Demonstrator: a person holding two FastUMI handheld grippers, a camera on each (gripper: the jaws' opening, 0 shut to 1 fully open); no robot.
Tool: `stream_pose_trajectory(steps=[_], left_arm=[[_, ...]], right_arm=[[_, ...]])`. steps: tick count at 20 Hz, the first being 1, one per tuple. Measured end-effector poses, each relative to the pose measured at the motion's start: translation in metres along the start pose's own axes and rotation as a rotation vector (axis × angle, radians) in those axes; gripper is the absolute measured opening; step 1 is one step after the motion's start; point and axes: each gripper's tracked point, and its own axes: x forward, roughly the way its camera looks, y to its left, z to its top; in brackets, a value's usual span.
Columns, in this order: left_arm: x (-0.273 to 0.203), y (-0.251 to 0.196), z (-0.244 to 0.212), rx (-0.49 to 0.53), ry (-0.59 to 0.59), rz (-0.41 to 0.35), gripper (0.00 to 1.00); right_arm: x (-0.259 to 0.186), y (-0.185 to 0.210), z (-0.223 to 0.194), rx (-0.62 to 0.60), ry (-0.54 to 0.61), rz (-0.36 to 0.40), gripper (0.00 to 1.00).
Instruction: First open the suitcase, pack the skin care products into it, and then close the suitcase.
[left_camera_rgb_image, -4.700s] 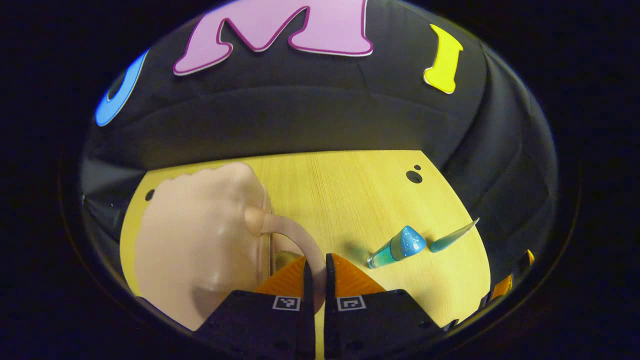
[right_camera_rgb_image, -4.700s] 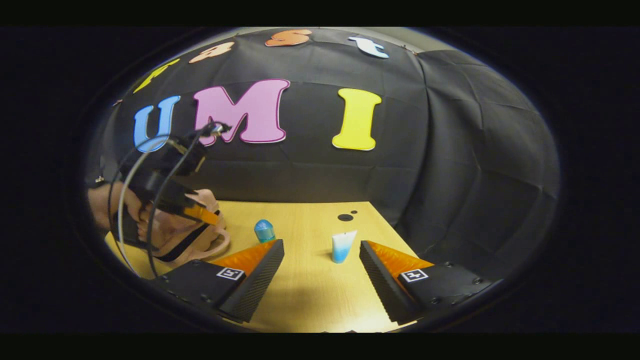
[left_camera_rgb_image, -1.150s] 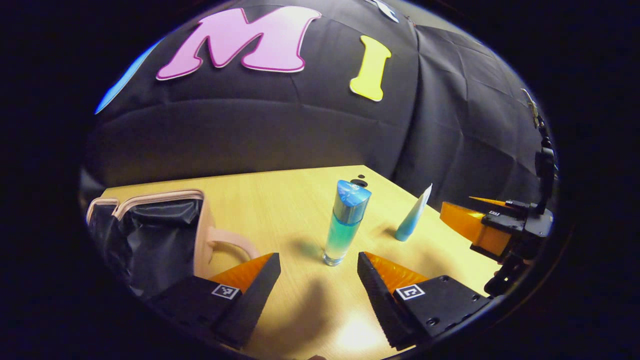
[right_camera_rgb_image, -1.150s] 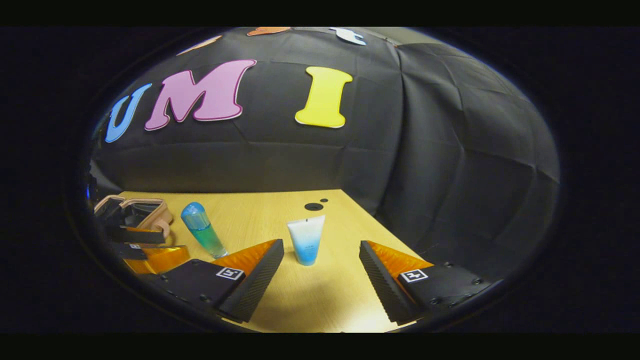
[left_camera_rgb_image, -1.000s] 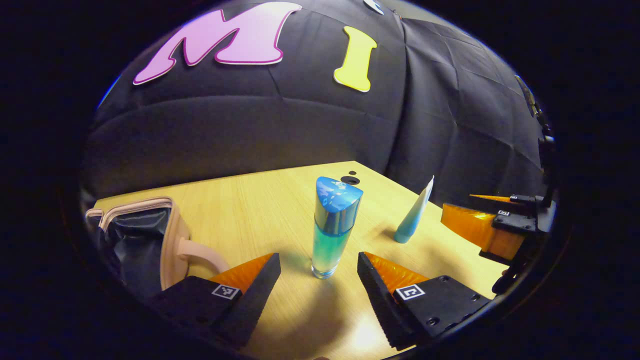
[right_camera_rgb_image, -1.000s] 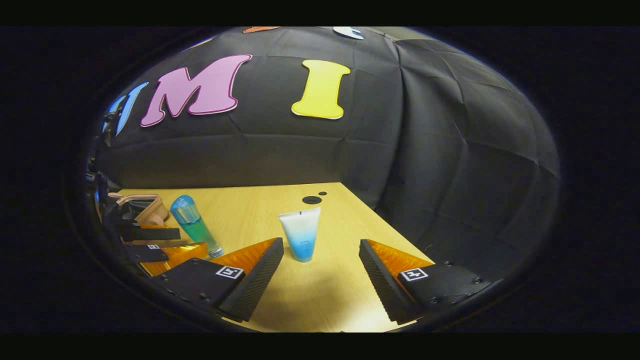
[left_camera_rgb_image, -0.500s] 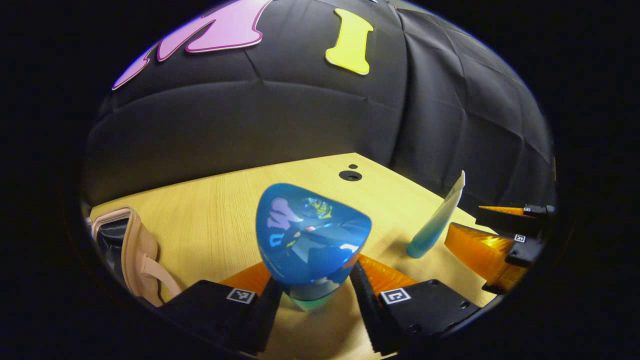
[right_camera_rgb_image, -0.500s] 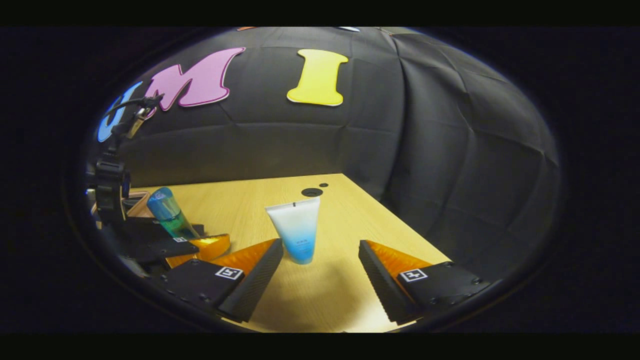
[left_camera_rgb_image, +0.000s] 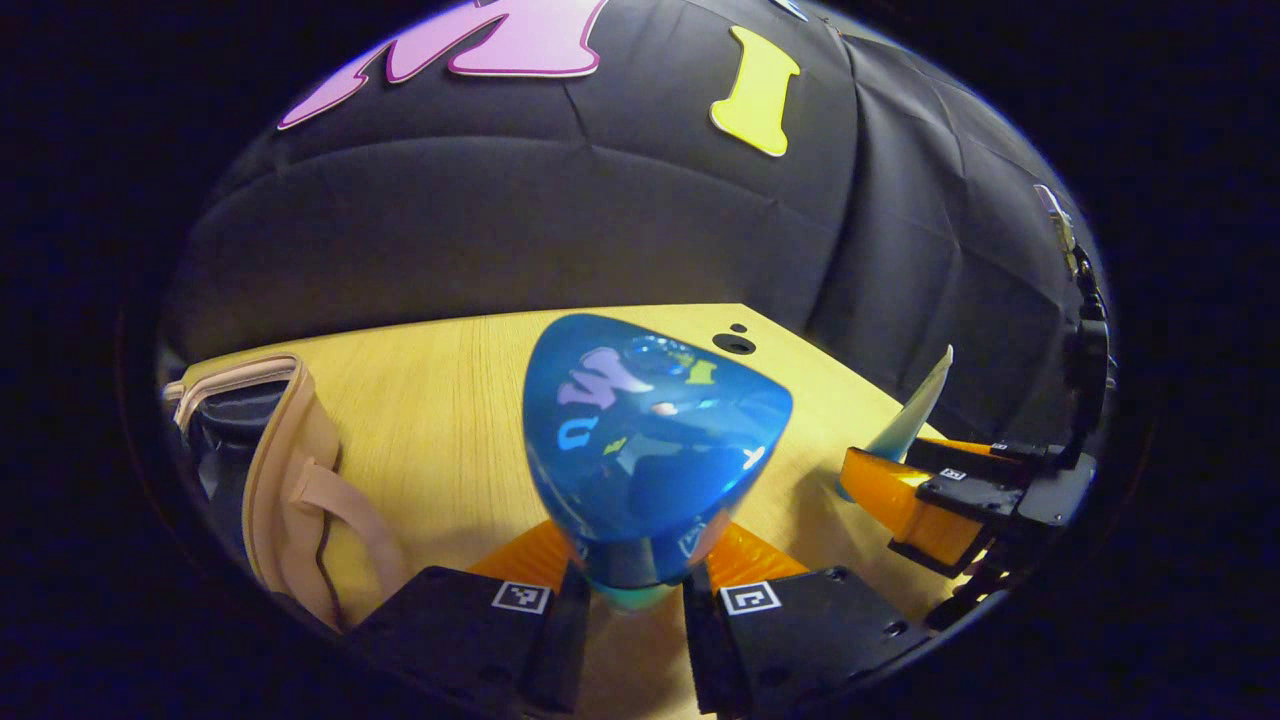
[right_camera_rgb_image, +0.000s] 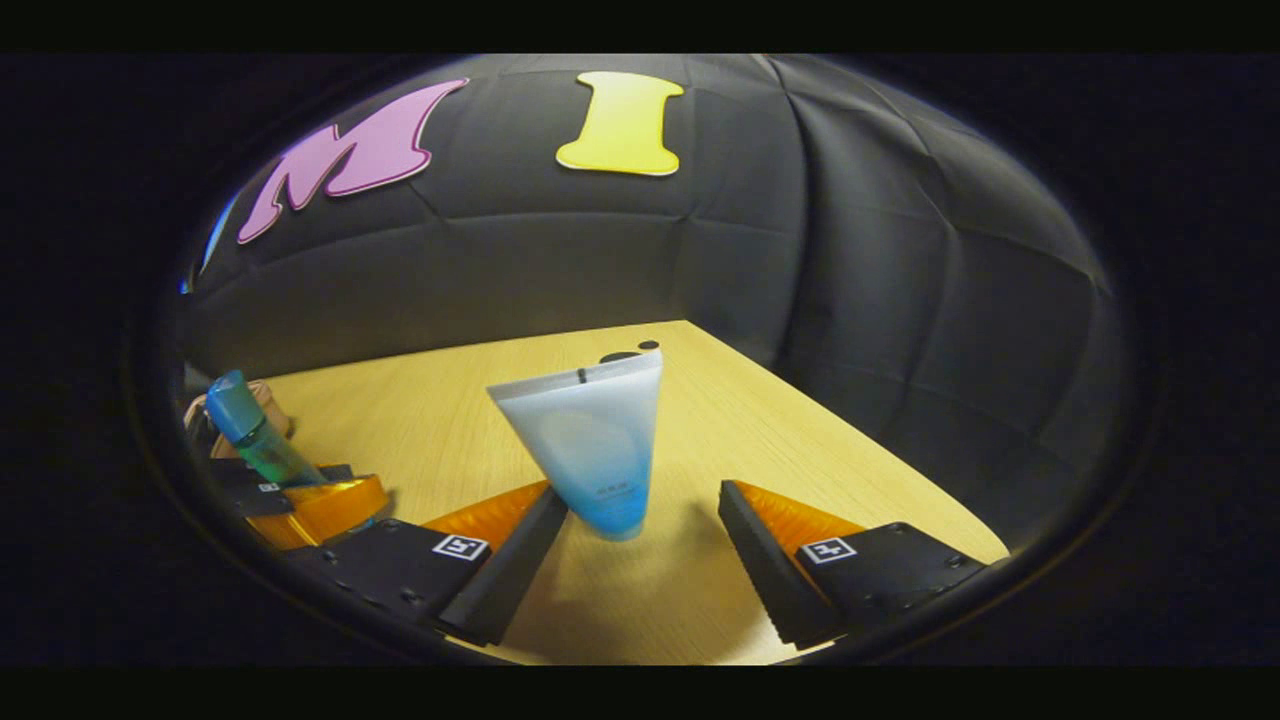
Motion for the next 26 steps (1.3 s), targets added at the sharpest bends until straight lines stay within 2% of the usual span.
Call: stream_pose_trajectory(steps=[1,2,6,8,12,13,14,18,19,20,21,24,26], left_arm=[[-0.003,0.002,-0.001,0.021,0.000,0.009,0.43],[-0.003,0.002,-0.001,0.035,-0.003,0.012,0.47],[-0.004,0.003,-0.002,0.041,-0.003,0.017,0.47],[-0.005,0.003,-0.001,0.040,-0.003,0.015,0.47],[-0.007,0.001,-0.001,0.022,-0.010,-0.013,0.46],[-0.008,0.001,-0.001,0.014,-0.008,-0.019,0.49],[-0.012,0.001,0.000,0.007,-0.008,-0.020,0.46],[-0.037,0.003,0.012,-0.013,-0.036,-0.032,0.46],[-0.049,0.005,0.019,-0.008,-0.047,-0.029,0.46],[-0.061,0.009,0.027,0.003,-0.061,-0.019,0.46],[-0.076,0.015,0.037,0.005,-0.083,-0.011,0.46],[-0.121,0.040,0.062,-0.059,-0.122,-0.011,0.46],[-0.149,0.079,0.063,-0.085,-0.110,0.045,0.46]], right_arm=[[0.001,0.001,0.001,-0.007,-0.006,0.001,0.96],[0.006,0.005,0.008,-0.011,-0.023,0.009,0.90],[0.005,0.018,0.009,-0.025,-0.036,0.042,0.57],[0.001,0.020,0.008,-0.030,-0.034,0.052,0.49],[-0.010,0.025,0.015,-0.037,-0.066,0.081,0.47],[-0.014,0.025,0.019,-0.047,-0.079,0.083,0.47],[-0.018,0.025,0.023,-0.060,-0.090,0.083,0.47],[-0.049,0.038,0.043,-0.078,-0.138,0.125,0.47],[-0.060,0.045,0.045,-0.079,-0.144,0.151,0.47],[-0.073,0.055,0.049,-0.089,-0.150,0.179,0.42],[-0.086,0.063,0.052,-0.099,-0.158,0.202,0.47],[-0.122,0.095,0.058,-0.096,-0.161,0.278,0.47],[-0.144,0.125,0.065,-0.080,-0.154,0.348,0.47]])
